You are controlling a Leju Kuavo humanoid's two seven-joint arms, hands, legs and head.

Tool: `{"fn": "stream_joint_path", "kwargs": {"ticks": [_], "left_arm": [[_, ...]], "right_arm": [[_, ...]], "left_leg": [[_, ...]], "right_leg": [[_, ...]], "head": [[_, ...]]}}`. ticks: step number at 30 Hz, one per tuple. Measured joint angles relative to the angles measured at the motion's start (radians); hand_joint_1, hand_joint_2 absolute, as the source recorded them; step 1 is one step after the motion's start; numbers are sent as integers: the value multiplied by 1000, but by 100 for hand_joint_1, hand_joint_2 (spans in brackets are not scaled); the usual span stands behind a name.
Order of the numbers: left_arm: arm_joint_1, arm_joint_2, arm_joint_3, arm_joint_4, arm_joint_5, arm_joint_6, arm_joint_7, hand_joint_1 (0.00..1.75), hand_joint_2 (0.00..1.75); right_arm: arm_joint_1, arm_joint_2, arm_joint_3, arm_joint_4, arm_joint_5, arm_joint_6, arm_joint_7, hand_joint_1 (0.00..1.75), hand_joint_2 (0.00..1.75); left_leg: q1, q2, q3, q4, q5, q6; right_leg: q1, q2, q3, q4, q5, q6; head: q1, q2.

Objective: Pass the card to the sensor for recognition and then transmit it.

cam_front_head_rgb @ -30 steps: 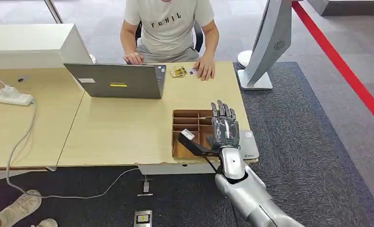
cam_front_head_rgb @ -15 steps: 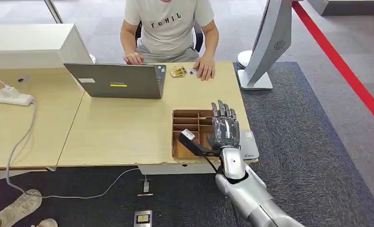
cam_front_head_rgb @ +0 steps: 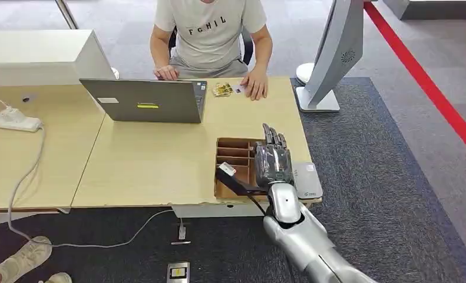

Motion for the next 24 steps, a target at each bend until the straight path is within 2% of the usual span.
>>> {"fn": "stream_joint_path", "kwargs": {"ticks": [14, 15, 16, 17, 18, 24], "left_arm": [[0, -8, 0, 1, -1, -1, 0, 0, 175], [0, -8, 0, 1, -3, -4, 0, 0, 175], [0, -8, 0, 1, -7, -9, 0, 0, 175], [0, -8, 0, 1, -9, -12, -2, 0, 175], [0, -8, 0, 1, -11, -16, -3, 0, 175], [1, -8, 0, 1, -11, -21, -4, 0, 175]], "right_arm": [[-5, 11, 0, 48, 13, -1, 22, 162, 175], [-5, 11, 0, 50, 14, -1, 23, 148, 175], [-6, 11, 0, 53, 17, -1, 25, 82, 175], [-6, 11, 0, 54, 20, -1, 27, 61, 175], [-7, 10, 0, 55, 21, -1, 29, 2, 175], [-8, 10, -1, 57, 22, -21, 22, 0, 175]], "left_leg": [[0, 0, 0, 0, 0, 0], [0, 0, 0, 0, 0, 0], [0, 0, 0, 0, 0, 0], [0, 0, 0, 0, 0, 0], [0, 0, 0, 0, 0, 0], [0, 0, 0, 0, 0, 0]], "right_leg": [[0, 0, 0, 0, 0, 0], [0, 0, 0, 0, 0, 0], [0, 0, 0, 0, 0, 0], [0, 0, 0, 0, 0, 0], [0, 0, 0, 0, 0, 0], [0, 0, 0, 0, 0, 0]], "head": [[0, 0], [0, 0], [0, 0], [0, 0], [0, 0], [0, 0]]}}
